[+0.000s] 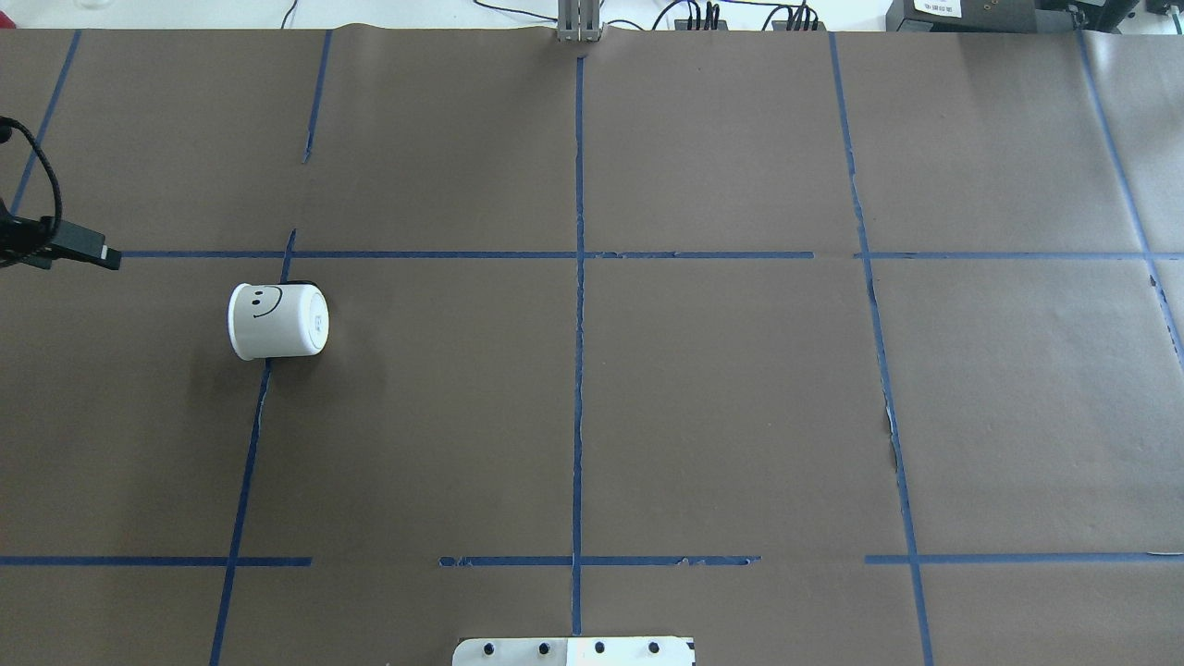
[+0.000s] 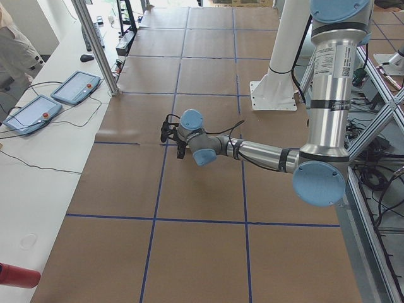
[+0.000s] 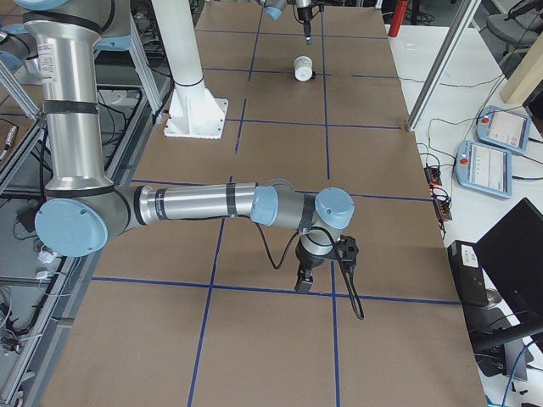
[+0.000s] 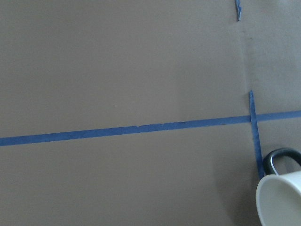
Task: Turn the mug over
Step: 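Close the left gripper on the open rim of the white mug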
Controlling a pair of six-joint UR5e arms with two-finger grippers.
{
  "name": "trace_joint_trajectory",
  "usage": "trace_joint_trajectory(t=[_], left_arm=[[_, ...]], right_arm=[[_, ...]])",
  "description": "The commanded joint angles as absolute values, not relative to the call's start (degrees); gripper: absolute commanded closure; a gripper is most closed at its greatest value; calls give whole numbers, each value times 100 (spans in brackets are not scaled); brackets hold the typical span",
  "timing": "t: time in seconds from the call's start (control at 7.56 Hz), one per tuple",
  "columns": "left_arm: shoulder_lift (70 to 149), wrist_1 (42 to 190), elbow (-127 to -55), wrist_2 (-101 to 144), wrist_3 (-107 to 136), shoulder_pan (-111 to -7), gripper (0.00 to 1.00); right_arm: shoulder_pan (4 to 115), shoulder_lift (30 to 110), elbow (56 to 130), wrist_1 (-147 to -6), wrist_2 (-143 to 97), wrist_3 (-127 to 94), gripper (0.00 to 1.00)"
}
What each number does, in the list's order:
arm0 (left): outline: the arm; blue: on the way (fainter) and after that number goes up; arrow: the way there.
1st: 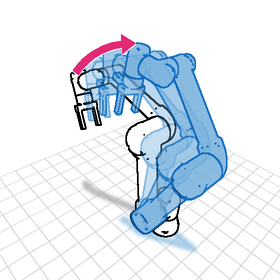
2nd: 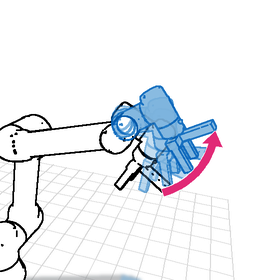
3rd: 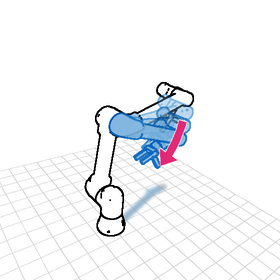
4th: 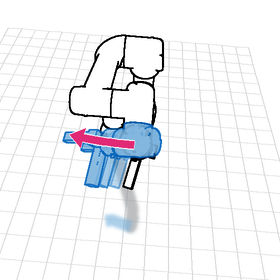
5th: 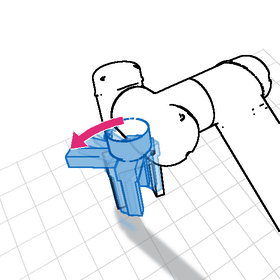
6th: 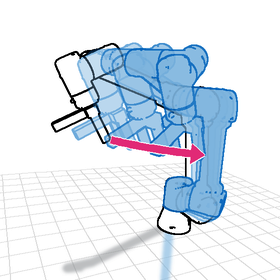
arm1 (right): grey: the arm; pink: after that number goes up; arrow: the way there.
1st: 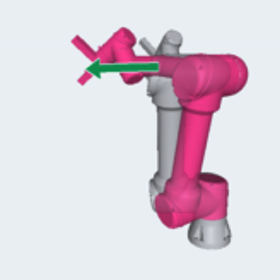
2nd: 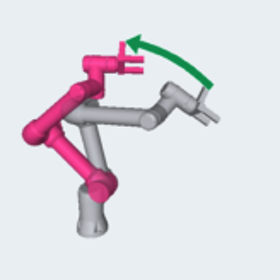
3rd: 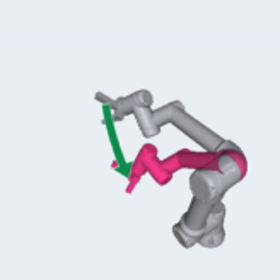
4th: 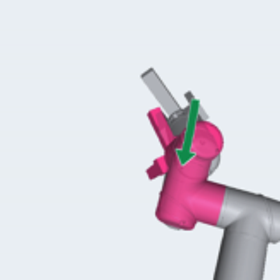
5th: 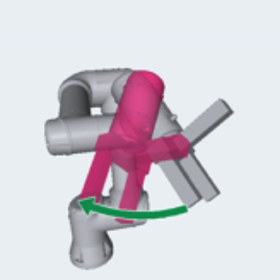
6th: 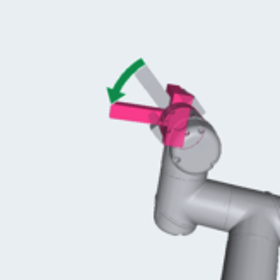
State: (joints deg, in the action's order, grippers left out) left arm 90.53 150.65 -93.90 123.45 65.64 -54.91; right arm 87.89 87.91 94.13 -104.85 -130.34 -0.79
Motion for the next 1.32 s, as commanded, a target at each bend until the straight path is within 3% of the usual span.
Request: trace_joint_trajectory(t=[0.0, 0.66, 0.79, 0.93, 1.06, 1.19], left_arm=[[8965, 17621, -8810, 11100, 8229, -4672, 0], [9586, 20352, -7332, 9494, 9060, -3543, 0], [9754, 20686, -7095, 9414, 9244, -3490, 7], [9860, 20872, -6893, 9404, 9490, -3481, 23], [9896, 20874, -6865, 9404, 9579, -3480, 56], [9966, 20874, -6890, 9404, 9911, -3489, 100]], right_arm=[[8789, 8789, 9413, -10485, -13034, -79, 0], [8789, 8789, 9413, -10485, -13034, -79, 0], [8789, 8798, 9413, -10485, -13034, -79, 0], [8789, 8789, 9413, -10485, -13034, -79, 0], [8789, 8789, 9413, -10485, -13034, -79, 0], [8789, 8789, 9413, -10485, -13034, -79, 0]])
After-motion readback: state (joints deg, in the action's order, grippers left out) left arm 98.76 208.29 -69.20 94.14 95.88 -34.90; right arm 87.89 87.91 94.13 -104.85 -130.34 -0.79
